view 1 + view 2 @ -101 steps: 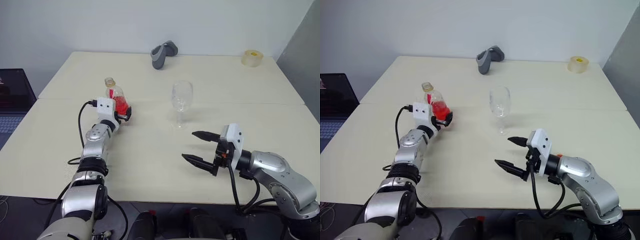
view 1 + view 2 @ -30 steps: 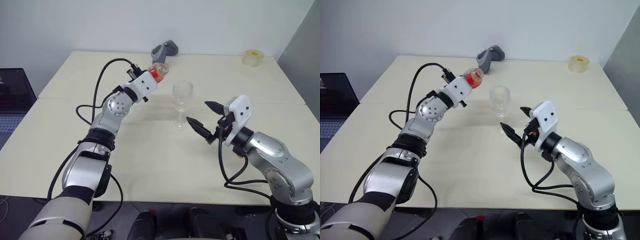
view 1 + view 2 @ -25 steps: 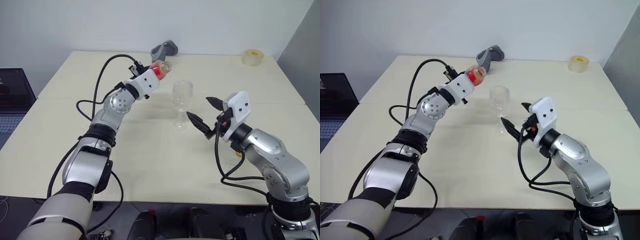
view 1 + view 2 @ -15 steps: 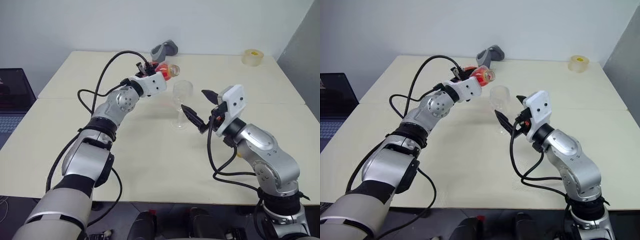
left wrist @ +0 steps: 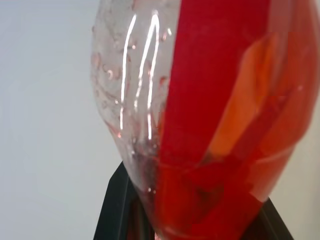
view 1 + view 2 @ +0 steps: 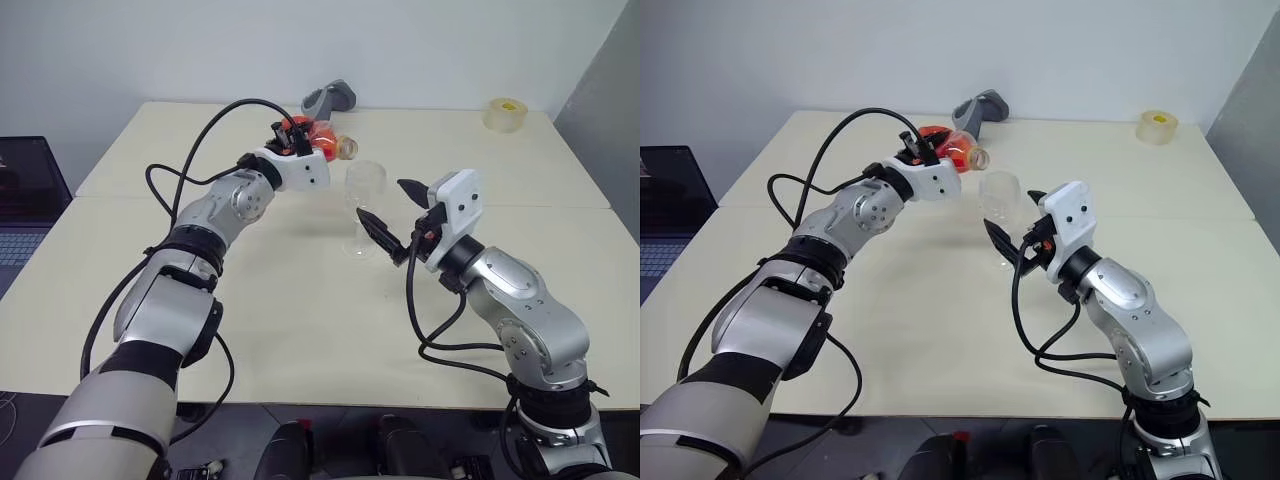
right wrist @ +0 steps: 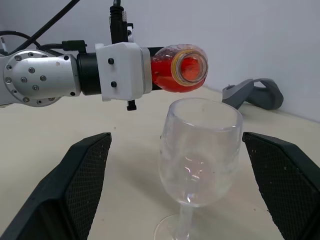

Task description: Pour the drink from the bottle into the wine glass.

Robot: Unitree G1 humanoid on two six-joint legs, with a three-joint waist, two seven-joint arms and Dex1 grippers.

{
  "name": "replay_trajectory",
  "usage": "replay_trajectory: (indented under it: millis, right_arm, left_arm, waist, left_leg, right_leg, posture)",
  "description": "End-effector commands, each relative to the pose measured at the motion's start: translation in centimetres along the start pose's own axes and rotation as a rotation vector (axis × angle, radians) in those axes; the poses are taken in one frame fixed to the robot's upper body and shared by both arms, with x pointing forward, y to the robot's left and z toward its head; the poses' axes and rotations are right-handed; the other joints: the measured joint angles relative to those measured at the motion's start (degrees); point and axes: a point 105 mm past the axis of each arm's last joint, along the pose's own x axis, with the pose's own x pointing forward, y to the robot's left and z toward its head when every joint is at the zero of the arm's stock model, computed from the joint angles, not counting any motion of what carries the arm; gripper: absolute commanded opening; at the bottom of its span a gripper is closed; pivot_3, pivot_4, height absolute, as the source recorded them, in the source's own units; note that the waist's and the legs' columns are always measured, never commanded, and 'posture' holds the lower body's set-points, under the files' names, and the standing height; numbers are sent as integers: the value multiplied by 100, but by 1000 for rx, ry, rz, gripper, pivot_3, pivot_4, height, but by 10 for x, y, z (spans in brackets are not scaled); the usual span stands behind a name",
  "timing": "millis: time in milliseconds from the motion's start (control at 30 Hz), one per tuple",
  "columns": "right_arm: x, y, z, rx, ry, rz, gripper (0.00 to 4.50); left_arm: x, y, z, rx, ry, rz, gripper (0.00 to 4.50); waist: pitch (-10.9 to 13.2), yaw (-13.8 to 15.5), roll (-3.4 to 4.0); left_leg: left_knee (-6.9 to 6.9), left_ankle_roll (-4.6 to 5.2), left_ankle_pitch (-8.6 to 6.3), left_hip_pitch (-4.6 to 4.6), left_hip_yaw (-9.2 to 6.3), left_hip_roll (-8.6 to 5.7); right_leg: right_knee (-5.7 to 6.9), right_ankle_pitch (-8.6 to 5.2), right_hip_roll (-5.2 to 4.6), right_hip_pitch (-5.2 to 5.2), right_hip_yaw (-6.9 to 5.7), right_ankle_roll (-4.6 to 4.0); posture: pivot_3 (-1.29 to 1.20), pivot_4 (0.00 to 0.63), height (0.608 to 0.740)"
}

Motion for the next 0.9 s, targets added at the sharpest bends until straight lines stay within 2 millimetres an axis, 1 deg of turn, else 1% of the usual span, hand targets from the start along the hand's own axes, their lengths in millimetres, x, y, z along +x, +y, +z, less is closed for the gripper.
replay_trajectory:
  millis: [33,567,900]
  right_arm:
    - [2,4,11,-21,-41,11,4500]
    - [1,7,9,-16,-31,19,4500]
    - [1,8,9,-10,-29,23,4500]
  left_arm:
    - [6,26,10,53,-46,71,899]
    - [9,35,15,128,-68,100,899]
    - [9,36,15,163,-74,100,899]
  waist:
    - [0,-1,0]
    - [0,-2,0]
    - [0,-1,0]
  left_leg:
    - [0,0,0,0,-1,0]
    - [0,0,0,0,2,0]
    - [0,-1,1,0,2,0]
  right_leg:
    - [0,0,0,0,0,0]
    - [1,0,0,-1,0,0]
    - [1,0,0,-2,0,0]
  posture:
    - [0,150,740]
    - [0,150,740]
    - [0,150,740]
